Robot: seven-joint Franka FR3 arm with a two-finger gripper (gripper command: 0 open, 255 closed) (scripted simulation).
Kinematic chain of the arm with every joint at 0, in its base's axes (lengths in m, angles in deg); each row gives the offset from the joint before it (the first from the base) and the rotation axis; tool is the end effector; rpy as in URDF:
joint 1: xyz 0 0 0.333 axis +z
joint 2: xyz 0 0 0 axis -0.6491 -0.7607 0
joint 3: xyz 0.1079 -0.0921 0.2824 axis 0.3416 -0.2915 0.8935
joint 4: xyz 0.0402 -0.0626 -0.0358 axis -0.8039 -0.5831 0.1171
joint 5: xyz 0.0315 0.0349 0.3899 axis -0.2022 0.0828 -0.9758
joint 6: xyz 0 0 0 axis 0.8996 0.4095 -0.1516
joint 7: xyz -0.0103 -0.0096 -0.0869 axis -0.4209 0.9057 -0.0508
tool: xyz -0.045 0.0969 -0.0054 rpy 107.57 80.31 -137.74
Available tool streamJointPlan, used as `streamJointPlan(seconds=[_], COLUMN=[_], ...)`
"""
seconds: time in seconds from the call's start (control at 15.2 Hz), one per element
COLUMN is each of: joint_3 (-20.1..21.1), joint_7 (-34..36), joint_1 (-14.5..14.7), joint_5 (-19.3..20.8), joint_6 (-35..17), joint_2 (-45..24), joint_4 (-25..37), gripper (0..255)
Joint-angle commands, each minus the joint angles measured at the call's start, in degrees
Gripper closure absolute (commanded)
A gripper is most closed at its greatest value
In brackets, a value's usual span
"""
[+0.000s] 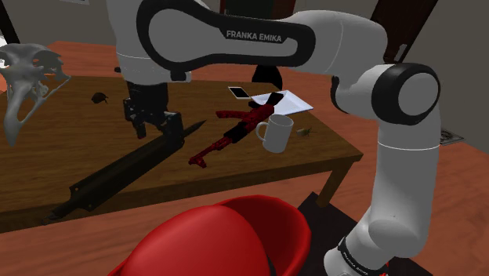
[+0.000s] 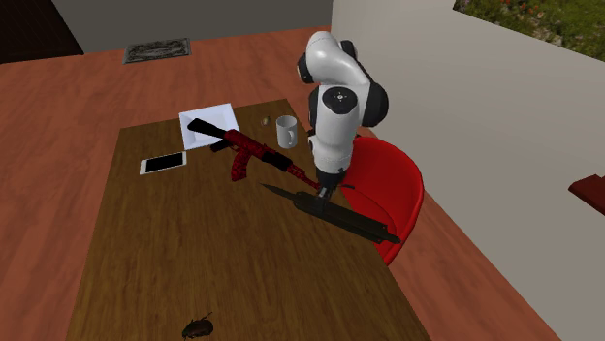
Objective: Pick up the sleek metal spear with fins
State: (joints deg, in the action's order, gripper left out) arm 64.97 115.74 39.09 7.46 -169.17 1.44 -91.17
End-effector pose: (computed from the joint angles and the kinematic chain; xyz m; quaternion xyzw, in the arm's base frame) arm 0.5287 0.3833 0.5465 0.8206 -0.5714 -0.0022 0.0126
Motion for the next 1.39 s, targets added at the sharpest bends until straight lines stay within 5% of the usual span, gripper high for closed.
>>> streamJointPlan(seconds=[0.0, 0.53, 0.59, 1.32], joint_3=[-1.2, -1.2, -1.2, -1.2], joint_7=[2.5, 2.9, 3.0, 2.8], joint_1=[2.1, 0.4, 0.5, 0.9], joint_5=[1.6, 1.5, 1.5, 1.5], joint_6=[0.3, -5.1, -5.1, -3.5], joint_2=[-2.5, -2.1, -2.1, -2.1], joint_4=[2.2, -3.7, -3.7, -2.0], gripper=[0, 0, 255, 255])
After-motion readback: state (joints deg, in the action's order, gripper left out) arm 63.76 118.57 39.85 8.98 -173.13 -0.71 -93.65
